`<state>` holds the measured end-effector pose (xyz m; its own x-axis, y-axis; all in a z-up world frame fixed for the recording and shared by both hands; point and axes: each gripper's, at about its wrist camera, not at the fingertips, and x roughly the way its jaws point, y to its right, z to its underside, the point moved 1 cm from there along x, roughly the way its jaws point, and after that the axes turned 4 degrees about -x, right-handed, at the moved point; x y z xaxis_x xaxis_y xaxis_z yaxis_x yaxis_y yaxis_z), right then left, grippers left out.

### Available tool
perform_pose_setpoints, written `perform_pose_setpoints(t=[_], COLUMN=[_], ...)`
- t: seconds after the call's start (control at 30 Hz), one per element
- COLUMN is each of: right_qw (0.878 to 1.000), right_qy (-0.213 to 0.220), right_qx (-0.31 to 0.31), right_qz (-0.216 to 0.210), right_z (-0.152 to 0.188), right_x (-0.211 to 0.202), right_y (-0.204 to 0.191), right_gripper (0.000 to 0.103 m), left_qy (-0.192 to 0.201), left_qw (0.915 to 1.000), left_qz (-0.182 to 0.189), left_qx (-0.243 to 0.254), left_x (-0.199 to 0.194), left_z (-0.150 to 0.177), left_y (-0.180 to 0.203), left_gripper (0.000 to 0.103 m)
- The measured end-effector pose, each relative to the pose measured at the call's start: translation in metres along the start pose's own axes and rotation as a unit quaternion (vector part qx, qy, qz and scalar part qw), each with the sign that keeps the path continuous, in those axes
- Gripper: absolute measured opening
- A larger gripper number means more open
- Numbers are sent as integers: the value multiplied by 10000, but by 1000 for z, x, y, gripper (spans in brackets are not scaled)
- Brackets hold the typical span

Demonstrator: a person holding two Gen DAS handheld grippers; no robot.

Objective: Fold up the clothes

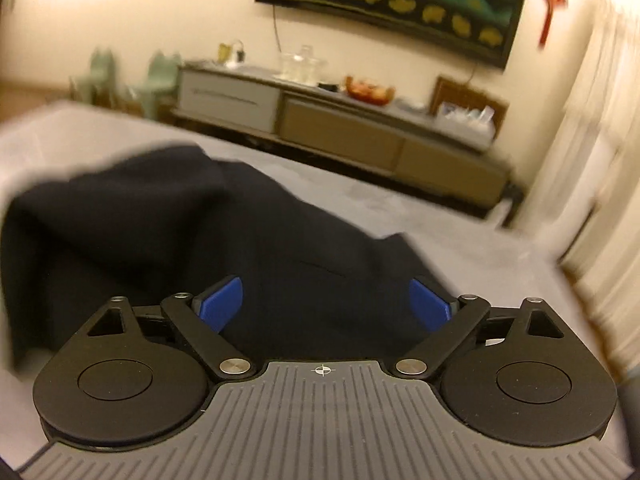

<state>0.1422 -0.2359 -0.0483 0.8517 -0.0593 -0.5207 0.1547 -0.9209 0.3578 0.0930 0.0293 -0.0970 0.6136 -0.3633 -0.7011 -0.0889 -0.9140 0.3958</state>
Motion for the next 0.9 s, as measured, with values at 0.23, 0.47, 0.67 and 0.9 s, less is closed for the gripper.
perform_pose_setpoints(t=[0.23,0.47,0.67,0.9], right_qw=[9949,9866,9749,9413], right_qy=[-877,-1526,-1486,-1709], right_qx=[27,538,1638,2819], right_qz=[-492,226,233,-725], right_z=[14,23,28,53], right_x=[36,71,60,29], right_y=[41,92,124,122], right_gripper=[87,0,81,88], left_qy=[542,1951,1775,1233], left_qw=[9914,9697,9649,9777], left_qz=[-753,-1442,-1921,-1311], left_qx=[928,286,-235,-1082], left_x=[36,-72,-123,-104], left_z=[-26,-103,-117,-59], left_y=[49,-6,-66,-101], left_gripper=[12,6,29,83])
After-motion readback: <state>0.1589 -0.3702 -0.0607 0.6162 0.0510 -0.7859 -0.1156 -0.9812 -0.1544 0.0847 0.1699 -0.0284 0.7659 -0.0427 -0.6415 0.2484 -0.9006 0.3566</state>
